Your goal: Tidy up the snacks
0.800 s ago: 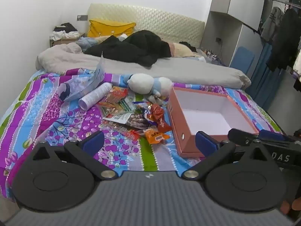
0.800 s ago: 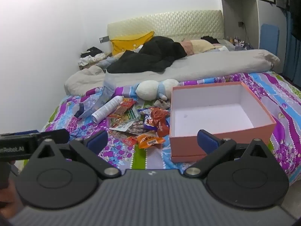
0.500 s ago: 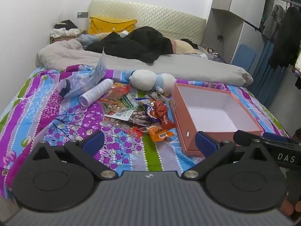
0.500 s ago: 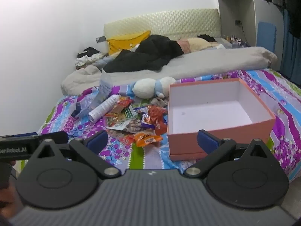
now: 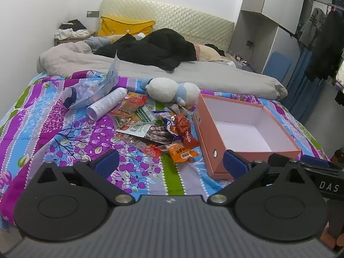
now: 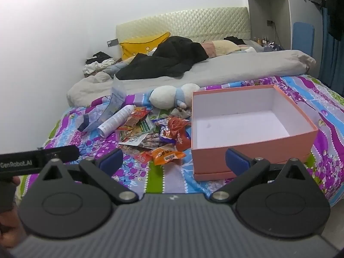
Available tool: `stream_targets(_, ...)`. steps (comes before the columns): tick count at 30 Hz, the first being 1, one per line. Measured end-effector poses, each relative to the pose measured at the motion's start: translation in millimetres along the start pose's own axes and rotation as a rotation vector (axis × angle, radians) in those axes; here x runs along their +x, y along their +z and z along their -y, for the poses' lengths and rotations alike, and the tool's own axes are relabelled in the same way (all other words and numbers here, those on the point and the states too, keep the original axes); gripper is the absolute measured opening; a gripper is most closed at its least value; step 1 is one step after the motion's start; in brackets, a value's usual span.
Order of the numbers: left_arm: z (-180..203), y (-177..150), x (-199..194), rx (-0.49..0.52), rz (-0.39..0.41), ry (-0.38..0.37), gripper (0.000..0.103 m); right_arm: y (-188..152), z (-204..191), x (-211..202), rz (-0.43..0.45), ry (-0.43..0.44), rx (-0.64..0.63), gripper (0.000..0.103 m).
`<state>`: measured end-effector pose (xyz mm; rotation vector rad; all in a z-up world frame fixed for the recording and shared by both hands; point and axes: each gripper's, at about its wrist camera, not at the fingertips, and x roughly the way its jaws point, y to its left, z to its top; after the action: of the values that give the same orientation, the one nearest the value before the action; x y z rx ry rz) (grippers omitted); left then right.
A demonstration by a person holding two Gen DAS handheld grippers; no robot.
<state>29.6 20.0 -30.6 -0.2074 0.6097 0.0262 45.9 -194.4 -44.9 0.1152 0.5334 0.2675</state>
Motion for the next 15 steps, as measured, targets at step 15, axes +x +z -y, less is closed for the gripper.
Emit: stream_targets(15,5.8,-1.6,1.8,0.026,-0.008,-0.034,0.103,-2.0,5.4,-5.2,-0.002,-0.002,0.013,0.103)
